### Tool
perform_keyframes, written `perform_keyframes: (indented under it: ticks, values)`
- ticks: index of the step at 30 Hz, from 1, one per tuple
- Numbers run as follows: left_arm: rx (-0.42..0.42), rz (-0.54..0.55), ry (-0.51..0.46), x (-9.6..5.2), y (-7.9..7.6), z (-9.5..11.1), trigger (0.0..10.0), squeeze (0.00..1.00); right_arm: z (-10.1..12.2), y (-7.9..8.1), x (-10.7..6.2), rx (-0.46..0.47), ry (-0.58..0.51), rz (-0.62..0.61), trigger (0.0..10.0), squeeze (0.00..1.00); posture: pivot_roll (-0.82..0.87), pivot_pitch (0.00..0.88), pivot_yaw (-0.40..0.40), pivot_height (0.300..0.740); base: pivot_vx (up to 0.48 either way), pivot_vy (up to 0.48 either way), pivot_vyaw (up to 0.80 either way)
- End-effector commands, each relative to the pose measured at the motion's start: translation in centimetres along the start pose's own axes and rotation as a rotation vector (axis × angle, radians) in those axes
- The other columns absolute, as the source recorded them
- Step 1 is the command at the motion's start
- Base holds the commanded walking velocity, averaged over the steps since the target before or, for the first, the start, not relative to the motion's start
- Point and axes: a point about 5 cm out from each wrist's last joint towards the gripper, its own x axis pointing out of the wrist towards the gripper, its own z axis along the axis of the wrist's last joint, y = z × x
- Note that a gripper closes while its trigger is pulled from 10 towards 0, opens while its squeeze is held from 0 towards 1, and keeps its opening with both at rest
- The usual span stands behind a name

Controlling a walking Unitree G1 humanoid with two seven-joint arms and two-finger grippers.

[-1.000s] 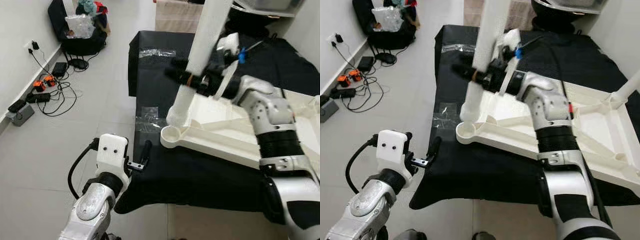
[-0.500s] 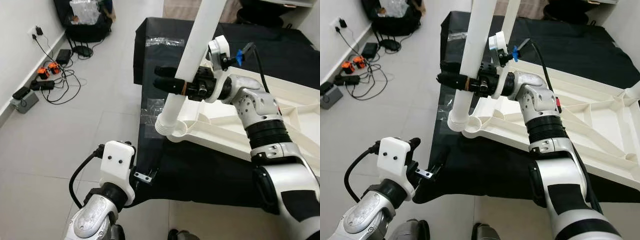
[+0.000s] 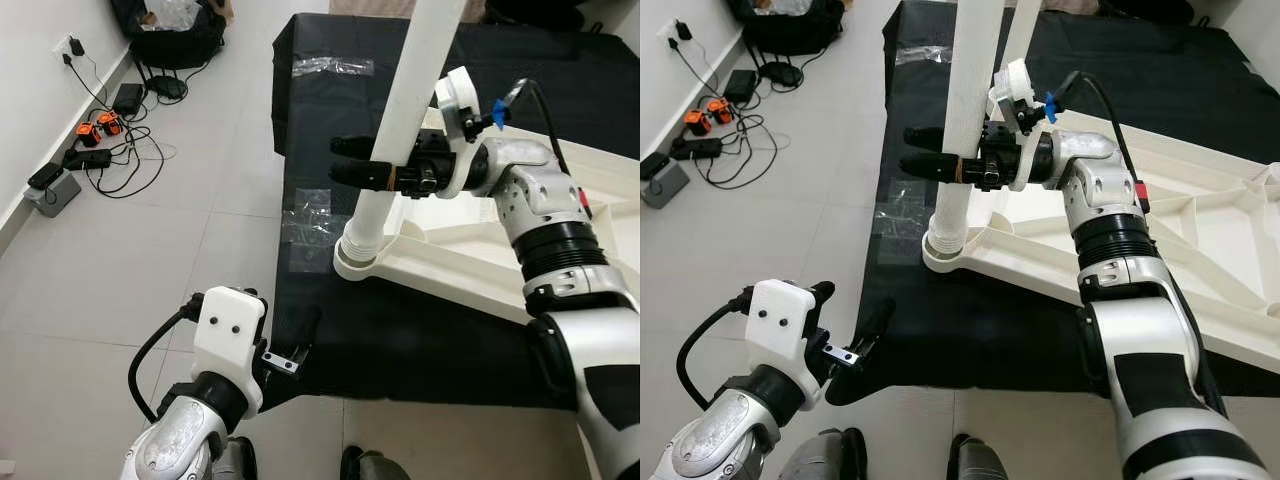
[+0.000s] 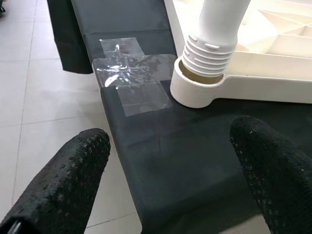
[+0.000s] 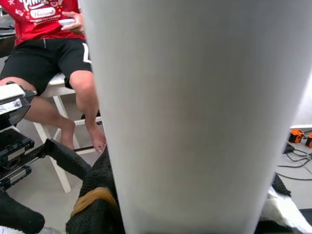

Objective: Building children table

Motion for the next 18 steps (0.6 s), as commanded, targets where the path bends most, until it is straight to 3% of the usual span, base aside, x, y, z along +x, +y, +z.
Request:
perform_keyframes:
  ticks: [1,18]
  values:
    - [0.000,-0.016,0.018,-0.2,-0.1,-0.2,10.0,0.00,0.5,0.1,-0.5,-0.029,0.002,0.033,10.0,0.00,0.11,0.272,-0.049,0.740,0.000,0.000,0.00]
    - [0.014,-0.022,0.012,0.2,0.1,0.1,10.0,0.00,-1.0,1.1,0.2,-0.020,-0.008,0.065,10.0,0.00,0.11,0.255,-0.044,0.740,0.000,0.000,0.00]
